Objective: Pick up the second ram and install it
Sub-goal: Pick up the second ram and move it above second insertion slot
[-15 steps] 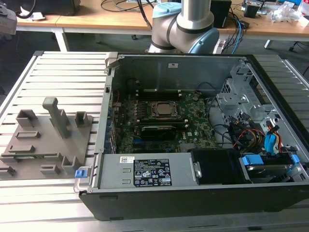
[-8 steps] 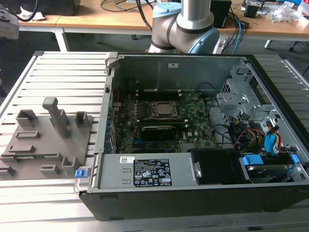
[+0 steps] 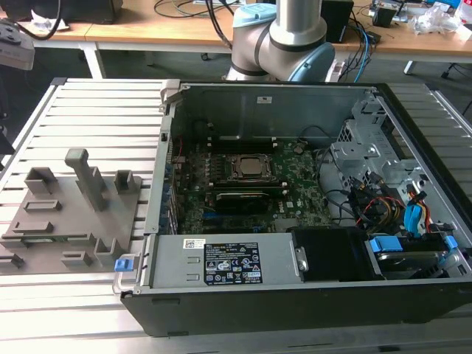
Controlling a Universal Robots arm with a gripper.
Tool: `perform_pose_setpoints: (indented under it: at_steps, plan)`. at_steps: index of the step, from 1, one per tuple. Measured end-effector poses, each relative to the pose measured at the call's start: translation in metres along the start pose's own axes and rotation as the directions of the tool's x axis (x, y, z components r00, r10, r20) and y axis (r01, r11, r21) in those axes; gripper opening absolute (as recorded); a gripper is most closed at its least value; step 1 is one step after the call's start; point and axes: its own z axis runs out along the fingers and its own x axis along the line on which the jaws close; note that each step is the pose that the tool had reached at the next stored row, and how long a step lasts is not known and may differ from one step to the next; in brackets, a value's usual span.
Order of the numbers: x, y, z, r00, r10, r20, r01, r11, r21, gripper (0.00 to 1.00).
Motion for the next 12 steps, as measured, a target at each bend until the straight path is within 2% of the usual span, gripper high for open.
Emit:
perform_pose_setpoints:
  at_steps: [5, 12]
  plan:
    - [0.0008, -0.0001, 0.0096, 1.0000, 0.000, 0.0000, 0.000, 1.0000, 0.0000, 0.36]
    - [0.0015, -0.0003, 0.0165, 1.0000, 0.000, 0.0000, 0.000, 1.0000, 0.0001, 0.36]
